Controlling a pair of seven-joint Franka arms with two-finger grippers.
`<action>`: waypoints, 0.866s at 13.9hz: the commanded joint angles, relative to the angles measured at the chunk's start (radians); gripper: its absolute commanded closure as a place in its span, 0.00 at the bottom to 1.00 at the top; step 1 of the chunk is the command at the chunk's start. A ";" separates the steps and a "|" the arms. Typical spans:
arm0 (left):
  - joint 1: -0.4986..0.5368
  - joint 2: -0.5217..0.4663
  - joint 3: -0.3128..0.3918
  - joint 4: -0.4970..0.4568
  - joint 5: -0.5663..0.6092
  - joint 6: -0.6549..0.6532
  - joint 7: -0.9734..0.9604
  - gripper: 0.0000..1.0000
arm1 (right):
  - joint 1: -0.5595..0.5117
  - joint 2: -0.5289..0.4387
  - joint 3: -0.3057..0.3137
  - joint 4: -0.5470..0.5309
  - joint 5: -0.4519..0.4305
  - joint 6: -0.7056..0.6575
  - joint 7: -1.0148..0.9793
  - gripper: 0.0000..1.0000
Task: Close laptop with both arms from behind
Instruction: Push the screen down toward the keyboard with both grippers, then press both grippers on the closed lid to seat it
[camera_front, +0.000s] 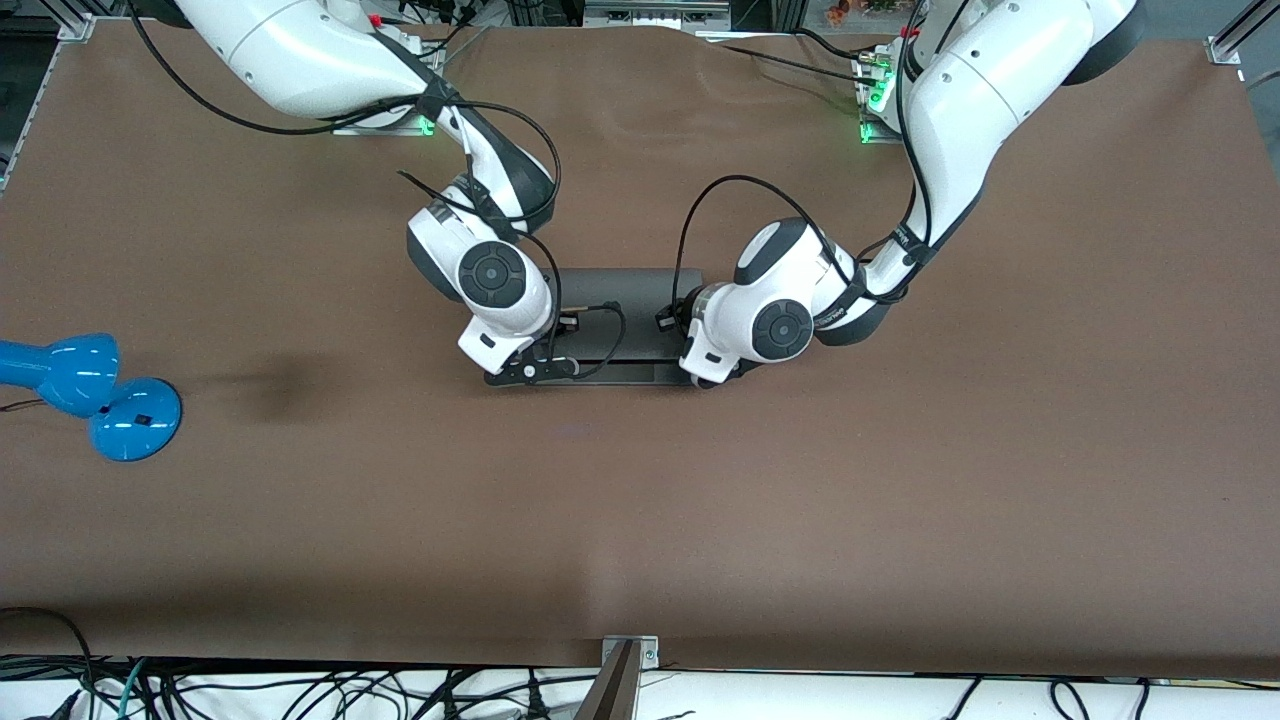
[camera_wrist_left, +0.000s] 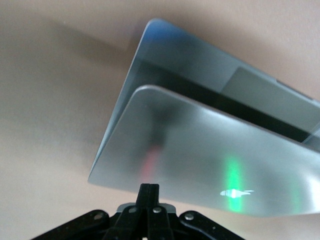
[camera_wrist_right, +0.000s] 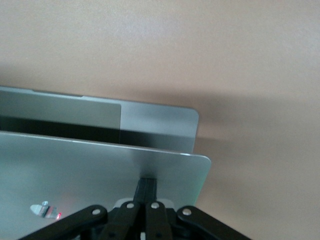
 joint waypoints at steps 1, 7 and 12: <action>-0.039 0.060 0.030 0.085 0.029 -0.005 -0.023 1.00 | 0.003 0.048 0.006 0.030 -0.052 0.029 0.013 1.00; -0.046 0.109 0.037 0.096 0.074 0.045 -0.028 1.00 | 0.003 0.114 0.006 0.030 -0.118 0.089 0.008 1.00; -0.072 0.131 0.076 0.096 0.096 0.090 -0.028 1.00 | 0.005 0.140 0.006 0.028 -0.146 0.113 0.008 1.00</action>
